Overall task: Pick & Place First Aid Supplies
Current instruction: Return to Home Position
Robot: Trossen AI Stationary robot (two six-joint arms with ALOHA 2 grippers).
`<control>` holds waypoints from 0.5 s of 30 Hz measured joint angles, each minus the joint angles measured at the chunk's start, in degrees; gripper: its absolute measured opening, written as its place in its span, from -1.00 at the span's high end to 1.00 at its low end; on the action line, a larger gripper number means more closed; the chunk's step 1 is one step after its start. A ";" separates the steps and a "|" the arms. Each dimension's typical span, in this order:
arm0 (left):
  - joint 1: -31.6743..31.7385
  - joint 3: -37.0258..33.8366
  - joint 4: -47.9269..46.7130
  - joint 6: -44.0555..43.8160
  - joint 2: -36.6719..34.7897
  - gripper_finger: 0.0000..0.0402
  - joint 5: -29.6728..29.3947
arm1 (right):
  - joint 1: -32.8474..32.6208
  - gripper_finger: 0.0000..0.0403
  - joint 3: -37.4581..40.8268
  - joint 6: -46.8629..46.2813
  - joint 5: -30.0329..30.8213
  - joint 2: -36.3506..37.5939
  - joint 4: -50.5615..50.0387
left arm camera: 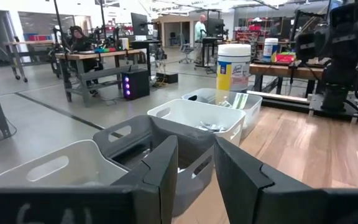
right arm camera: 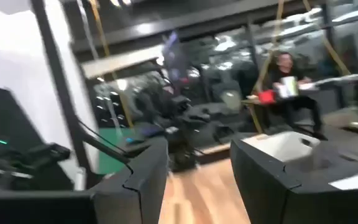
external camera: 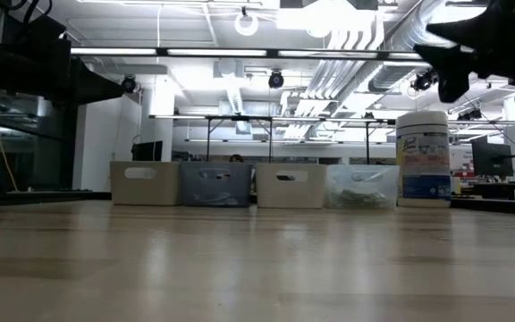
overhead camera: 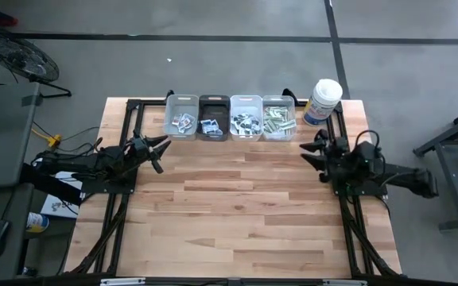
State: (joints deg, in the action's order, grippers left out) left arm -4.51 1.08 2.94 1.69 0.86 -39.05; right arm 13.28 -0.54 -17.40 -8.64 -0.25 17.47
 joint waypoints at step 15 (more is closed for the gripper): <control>0.00 0.02 -0.02 -0.02 0.00 0.50 0.04 | -3.98 0.17 0.02 1.76 6.81 -0.13 -15.57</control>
State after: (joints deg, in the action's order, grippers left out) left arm -4.51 1.10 2.92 1.67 0.86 -39.01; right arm 9.30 -0.51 -15.64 -1.84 -0.38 1.90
